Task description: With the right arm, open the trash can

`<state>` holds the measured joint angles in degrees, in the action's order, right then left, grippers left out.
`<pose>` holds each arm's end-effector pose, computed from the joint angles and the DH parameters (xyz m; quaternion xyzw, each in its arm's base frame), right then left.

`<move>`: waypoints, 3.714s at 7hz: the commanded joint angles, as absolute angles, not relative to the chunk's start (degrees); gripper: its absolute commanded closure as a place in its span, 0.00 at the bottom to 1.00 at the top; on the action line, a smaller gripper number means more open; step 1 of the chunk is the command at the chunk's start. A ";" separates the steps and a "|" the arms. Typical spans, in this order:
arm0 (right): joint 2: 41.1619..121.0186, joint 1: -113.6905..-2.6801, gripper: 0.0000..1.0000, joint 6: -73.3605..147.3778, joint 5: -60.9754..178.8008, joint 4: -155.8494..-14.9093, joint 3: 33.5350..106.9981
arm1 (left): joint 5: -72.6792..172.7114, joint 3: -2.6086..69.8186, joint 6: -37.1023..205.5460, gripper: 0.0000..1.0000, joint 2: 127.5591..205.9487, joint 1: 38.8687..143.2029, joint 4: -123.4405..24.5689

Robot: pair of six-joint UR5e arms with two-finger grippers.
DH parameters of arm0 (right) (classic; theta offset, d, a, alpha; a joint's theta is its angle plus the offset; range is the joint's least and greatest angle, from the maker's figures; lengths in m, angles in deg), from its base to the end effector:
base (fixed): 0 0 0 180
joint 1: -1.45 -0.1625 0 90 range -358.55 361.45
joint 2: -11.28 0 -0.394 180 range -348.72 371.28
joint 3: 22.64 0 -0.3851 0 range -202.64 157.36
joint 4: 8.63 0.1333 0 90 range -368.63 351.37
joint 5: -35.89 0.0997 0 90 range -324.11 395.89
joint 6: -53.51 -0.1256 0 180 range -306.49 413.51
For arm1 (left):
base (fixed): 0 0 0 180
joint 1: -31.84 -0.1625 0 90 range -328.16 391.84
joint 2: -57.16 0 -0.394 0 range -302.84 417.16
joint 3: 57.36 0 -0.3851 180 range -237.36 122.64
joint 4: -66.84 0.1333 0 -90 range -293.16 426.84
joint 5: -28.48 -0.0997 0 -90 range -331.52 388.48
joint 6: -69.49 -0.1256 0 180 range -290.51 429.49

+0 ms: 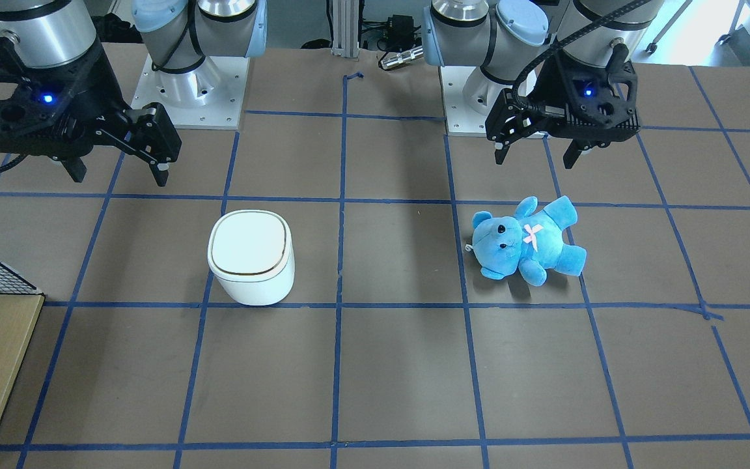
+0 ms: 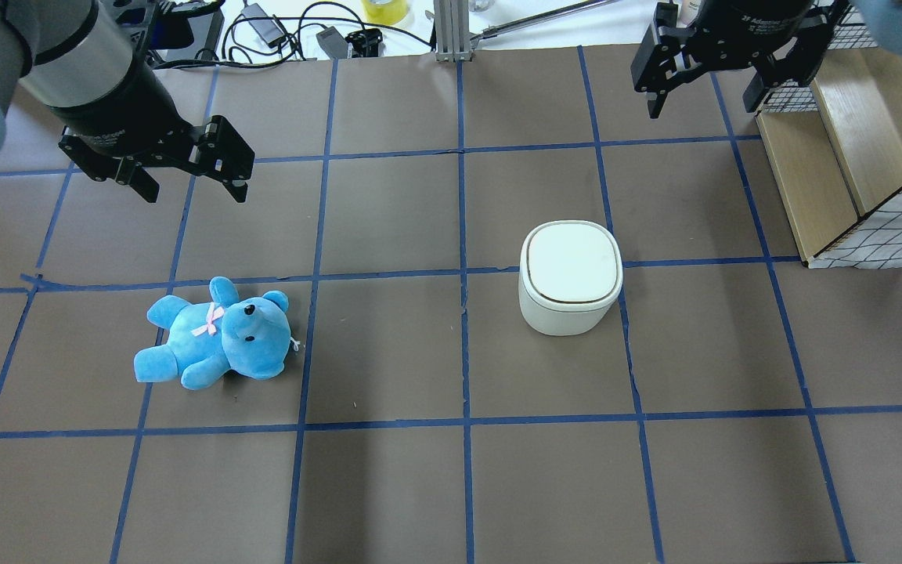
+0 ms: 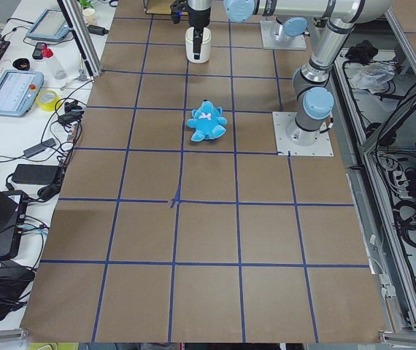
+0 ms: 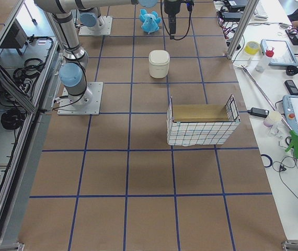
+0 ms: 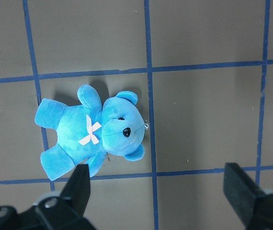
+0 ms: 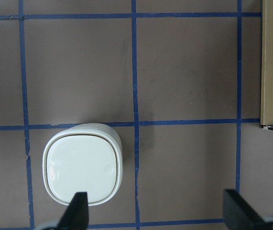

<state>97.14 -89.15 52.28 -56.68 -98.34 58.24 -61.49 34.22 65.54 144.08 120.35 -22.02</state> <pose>0.1331 -0.5204 0.4720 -0.0064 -0.9989 0.0413 0.0218 -0.1211 -0.4725 0.4451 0.0215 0.9995 -0.0230 0.0008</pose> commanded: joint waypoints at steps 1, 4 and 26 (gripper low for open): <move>97.15 -89.17 0.00 52.28 -56.49 -98.37 58.48 | -61.43 34.22 65.54 0.00 144.08 120.35 -22.01; 97.06 -89.17 0.00 52.54 -55.34 -98.37 58.57 | -61.43 34.22 65.54 0.00 144.08 120.35 -22.01; 94.68 -94.18 0.01 50.78 -53.49 -125.44 85.03 | -61.43 34.22 65.54 0.00 144.08 120.35 -22.01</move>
<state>93.75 -94.20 50.68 -52.97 -125.56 85.78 -61.43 34.22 65.54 144.08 120.35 -22.01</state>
